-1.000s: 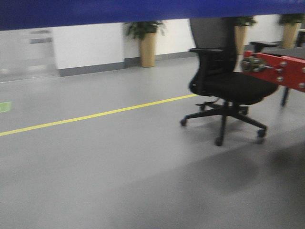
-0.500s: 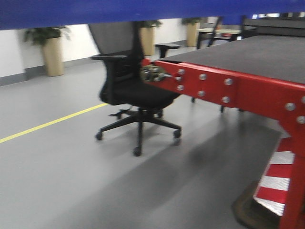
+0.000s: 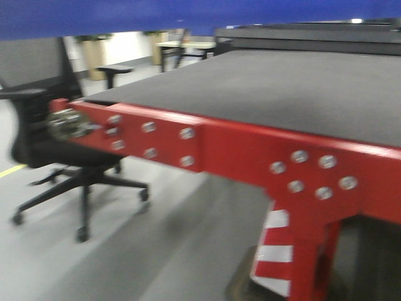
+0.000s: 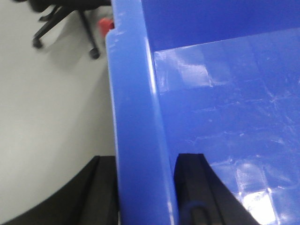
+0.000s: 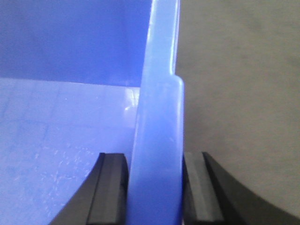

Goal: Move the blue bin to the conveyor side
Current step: 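Approach the conveyor belt and carry the bin over its surface, then lower the blue bin onto the conveyor belt with both grippers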

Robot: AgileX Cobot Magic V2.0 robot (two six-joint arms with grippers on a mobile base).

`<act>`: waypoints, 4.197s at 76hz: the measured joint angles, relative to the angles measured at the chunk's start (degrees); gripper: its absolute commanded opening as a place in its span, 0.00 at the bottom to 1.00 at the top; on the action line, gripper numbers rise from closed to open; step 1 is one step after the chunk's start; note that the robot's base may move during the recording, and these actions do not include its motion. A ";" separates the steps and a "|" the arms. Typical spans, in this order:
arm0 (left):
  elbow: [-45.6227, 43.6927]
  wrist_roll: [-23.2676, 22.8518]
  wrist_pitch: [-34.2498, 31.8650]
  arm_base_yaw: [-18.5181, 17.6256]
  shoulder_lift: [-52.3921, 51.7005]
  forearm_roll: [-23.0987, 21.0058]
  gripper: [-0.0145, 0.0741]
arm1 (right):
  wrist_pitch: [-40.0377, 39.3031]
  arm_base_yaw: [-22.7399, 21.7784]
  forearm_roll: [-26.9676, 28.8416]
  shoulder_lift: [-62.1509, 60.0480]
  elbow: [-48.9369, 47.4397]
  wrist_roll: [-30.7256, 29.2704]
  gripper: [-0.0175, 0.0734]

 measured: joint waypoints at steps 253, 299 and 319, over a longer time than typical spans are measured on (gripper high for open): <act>0.00 0.11 -1.12 -0.28 0.00 4.16 0.14 | -0.50 0.10 1.27 0.00 0.00 0.22 0.10; -0.82 0.86 -18.06 -0.28 11.29 3.10 0.14 | -10.35 -7.16 1.13 6.28 0.00 0.35 0.10; -0.82 0.76 -22.57 0.89 20.92 1.69 0.14 | -10.76 -8.01 -0.37 15.39 0.00 0.15 0.10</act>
